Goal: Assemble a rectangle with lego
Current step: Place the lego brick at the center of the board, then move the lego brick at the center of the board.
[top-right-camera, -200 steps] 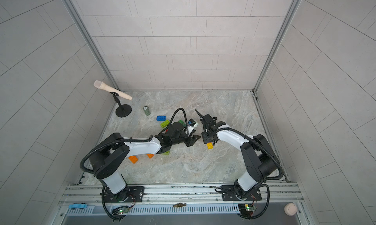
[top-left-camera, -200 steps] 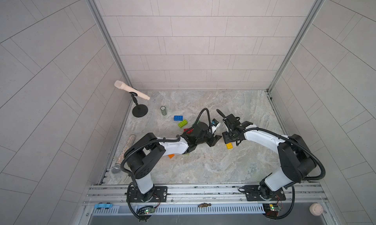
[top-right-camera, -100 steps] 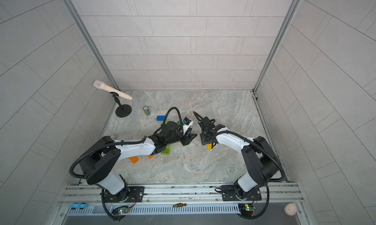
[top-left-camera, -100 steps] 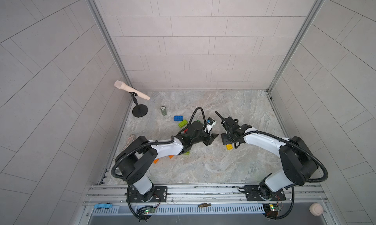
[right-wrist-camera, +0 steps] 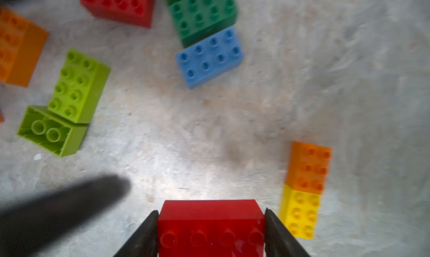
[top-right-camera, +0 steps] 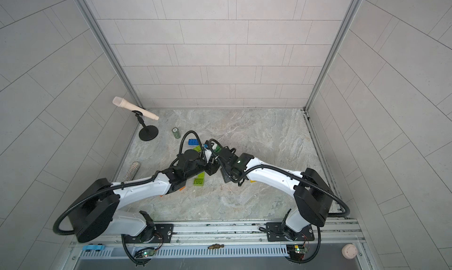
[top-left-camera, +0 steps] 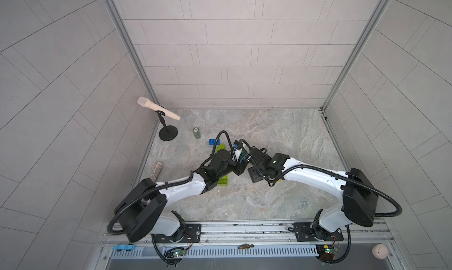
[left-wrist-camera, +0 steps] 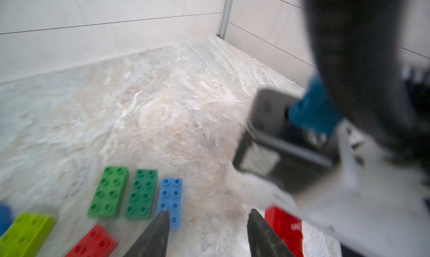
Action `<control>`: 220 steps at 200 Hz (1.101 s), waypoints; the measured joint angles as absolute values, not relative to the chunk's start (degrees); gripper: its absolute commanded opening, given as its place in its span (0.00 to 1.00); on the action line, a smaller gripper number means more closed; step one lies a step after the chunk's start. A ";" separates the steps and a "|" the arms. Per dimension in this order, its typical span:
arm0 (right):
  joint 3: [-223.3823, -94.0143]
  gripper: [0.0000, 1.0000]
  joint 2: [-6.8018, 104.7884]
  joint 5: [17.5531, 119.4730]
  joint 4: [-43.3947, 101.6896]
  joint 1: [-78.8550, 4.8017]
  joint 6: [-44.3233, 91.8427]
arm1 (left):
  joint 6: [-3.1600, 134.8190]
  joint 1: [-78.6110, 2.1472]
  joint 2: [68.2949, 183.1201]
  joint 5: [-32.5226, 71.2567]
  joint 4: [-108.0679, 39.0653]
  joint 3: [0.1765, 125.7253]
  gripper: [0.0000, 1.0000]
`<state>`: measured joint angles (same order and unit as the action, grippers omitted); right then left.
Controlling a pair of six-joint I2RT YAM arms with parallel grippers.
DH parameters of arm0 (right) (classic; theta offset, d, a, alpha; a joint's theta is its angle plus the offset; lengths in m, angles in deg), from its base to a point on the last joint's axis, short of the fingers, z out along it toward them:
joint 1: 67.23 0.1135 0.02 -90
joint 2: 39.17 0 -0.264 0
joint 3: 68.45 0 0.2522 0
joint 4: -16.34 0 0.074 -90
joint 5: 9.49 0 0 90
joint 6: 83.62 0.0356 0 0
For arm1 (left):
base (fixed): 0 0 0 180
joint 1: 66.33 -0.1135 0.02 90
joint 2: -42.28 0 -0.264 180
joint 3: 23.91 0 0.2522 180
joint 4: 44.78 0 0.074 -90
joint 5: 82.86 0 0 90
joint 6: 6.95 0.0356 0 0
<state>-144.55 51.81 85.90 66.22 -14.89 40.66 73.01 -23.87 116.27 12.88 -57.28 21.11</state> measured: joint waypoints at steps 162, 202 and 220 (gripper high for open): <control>-146.19 0.67 61.34 79.21 71.53 -14.17 46.10 | 68.24 -26.08 107.36 4.39 -49.22 16.92 0.57; -146.41 0.69 61.38 78.99 72.10 -14.72 45.40 | 68.22 -26.08 108.19 4.59 -49.26 16.92 0.57; -146.57 0.70 61.43 79.01 72.29 -14.91 45.07 | 68.22 -26.08 108.21 4.72 -49.37 16.92 0.57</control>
<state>-146.57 61.43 79.01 72.29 -14.91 45.07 68.22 -26.08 108.21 4.72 -49.37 16.92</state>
